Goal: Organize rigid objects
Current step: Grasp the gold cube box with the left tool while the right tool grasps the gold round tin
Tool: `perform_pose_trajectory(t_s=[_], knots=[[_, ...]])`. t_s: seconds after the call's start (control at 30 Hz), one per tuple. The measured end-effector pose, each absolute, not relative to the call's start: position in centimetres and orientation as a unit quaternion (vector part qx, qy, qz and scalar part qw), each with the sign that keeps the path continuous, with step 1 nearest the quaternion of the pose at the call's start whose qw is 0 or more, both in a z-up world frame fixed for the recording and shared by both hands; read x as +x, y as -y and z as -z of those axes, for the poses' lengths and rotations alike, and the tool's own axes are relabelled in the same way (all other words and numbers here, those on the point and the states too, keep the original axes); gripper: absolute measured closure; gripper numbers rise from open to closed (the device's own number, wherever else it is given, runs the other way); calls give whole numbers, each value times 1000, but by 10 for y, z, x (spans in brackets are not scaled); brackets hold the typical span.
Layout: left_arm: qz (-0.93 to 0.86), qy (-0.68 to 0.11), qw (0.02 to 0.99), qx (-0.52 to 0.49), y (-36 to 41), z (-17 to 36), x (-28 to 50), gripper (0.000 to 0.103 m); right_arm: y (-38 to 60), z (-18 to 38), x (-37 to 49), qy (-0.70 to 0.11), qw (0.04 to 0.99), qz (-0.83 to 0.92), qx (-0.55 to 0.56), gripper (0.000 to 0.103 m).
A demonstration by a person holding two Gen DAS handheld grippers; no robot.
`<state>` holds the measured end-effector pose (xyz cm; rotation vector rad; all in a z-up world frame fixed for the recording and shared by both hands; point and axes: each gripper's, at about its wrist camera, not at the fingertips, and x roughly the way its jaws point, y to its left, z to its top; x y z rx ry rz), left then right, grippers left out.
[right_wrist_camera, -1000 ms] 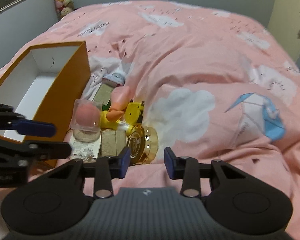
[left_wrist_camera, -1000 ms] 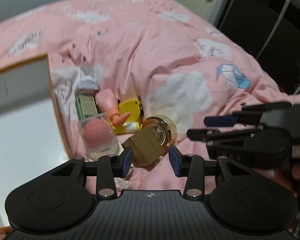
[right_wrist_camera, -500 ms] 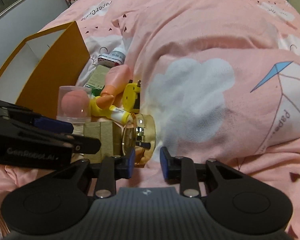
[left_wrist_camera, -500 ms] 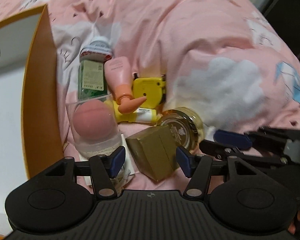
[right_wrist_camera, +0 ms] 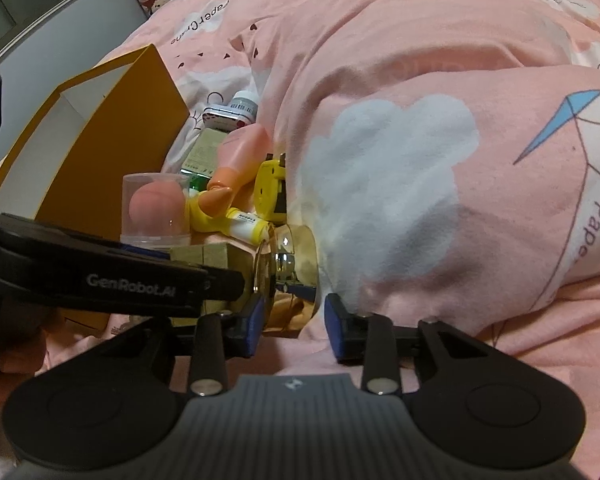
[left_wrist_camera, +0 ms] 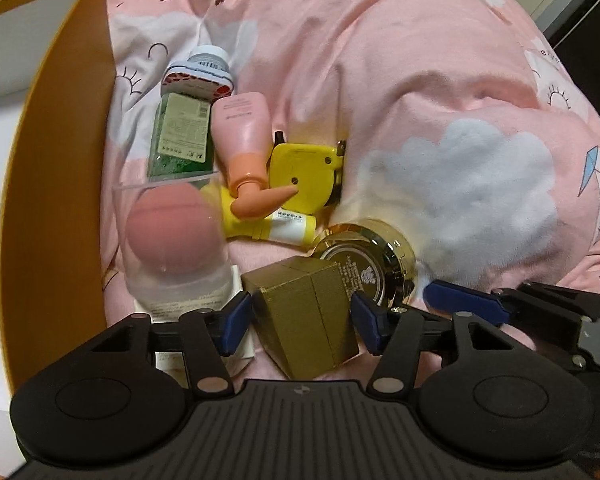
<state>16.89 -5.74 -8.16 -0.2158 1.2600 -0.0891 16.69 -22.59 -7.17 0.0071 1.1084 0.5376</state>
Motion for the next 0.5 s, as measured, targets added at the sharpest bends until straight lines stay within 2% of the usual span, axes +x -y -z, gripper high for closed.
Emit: perform_pose_trajectory(t_s=[0.07,0.17,0.37,0.5], knots=[[42,-582,807,-93,57,77,166,44,225,73,169,-523,813,-255,4,70],[43,-581,807,-97,55,75,163,46,217,75,171,-525,810,-259,-10,70],[40,-585,801,-120,54,84,171,41,211,83,179,-534,803,-266,-7,70],[45,-583,803,-115,55,88,174,41,204,89,184,-543,793,-276,-4,73]])
